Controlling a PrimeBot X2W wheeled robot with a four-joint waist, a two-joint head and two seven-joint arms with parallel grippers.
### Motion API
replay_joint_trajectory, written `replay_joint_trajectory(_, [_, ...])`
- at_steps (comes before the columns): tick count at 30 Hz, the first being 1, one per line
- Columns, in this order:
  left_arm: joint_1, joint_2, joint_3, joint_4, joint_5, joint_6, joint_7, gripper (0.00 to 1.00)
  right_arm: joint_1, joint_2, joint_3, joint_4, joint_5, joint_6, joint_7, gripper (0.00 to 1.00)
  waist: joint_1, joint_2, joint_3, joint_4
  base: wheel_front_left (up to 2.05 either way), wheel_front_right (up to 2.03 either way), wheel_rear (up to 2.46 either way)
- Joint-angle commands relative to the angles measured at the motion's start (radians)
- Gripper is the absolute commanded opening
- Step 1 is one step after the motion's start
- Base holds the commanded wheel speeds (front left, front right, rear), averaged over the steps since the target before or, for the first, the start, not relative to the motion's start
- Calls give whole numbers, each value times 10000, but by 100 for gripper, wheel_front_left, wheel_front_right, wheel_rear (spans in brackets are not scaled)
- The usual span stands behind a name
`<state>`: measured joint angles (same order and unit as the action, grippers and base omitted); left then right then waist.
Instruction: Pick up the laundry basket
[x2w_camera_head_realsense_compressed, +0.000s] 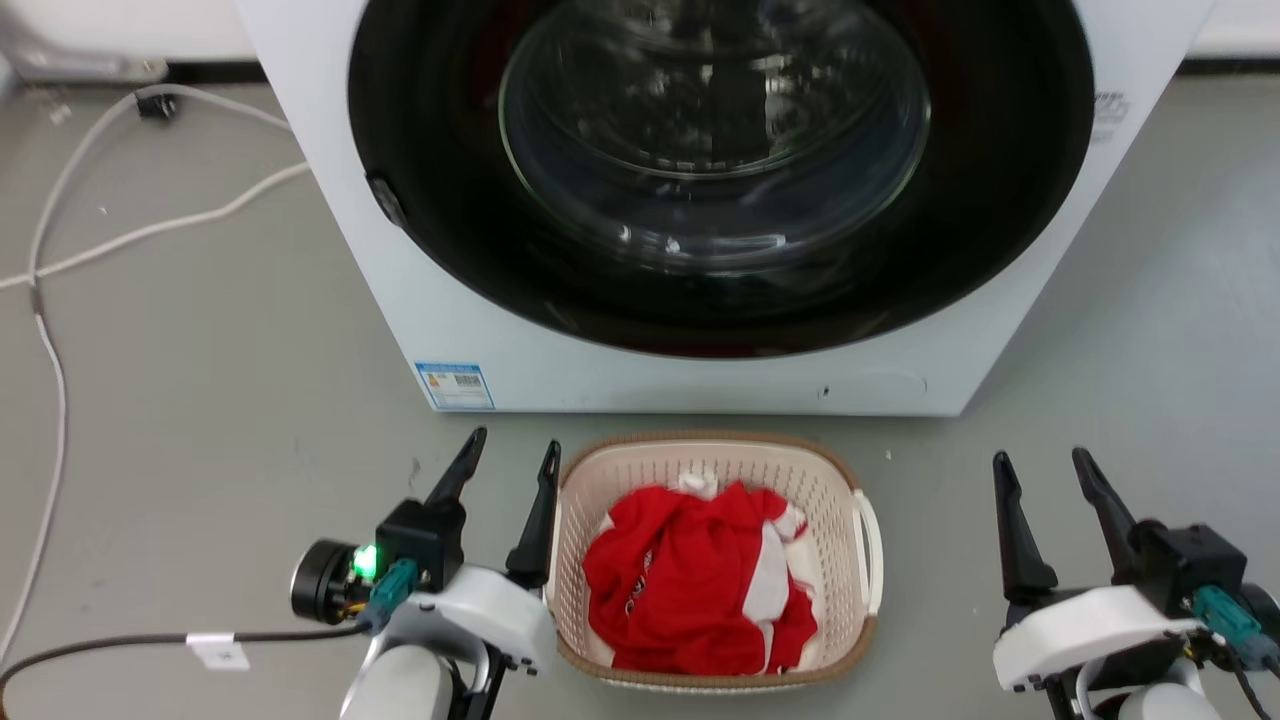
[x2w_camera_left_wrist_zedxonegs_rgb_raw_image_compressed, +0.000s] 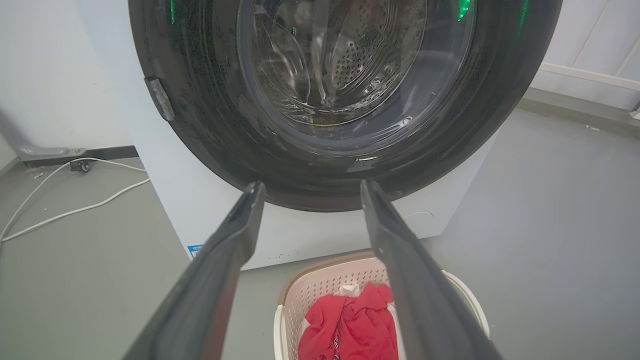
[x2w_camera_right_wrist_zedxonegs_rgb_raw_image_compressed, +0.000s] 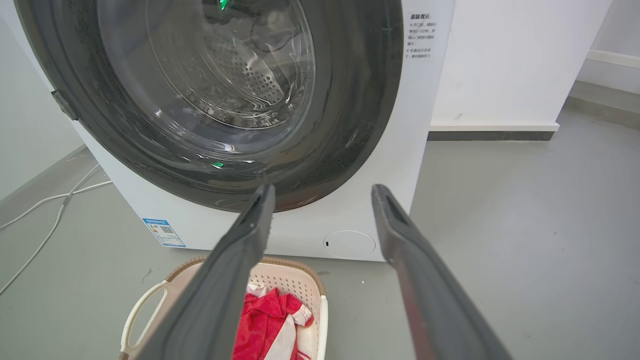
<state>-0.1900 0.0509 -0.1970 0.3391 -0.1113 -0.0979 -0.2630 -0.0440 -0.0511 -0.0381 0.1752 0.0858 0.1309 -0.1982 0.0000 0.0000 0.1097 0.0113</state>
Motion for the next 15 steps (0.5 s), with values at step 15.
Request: replay_joint_trajectory(15, [-3065, 262, -494, 3342, -709, -318, -27, 100, -2511, 13, 121, 2361, -70, -3, -195, 100, 0, 0, 3889, -195, 0, 0, 0])
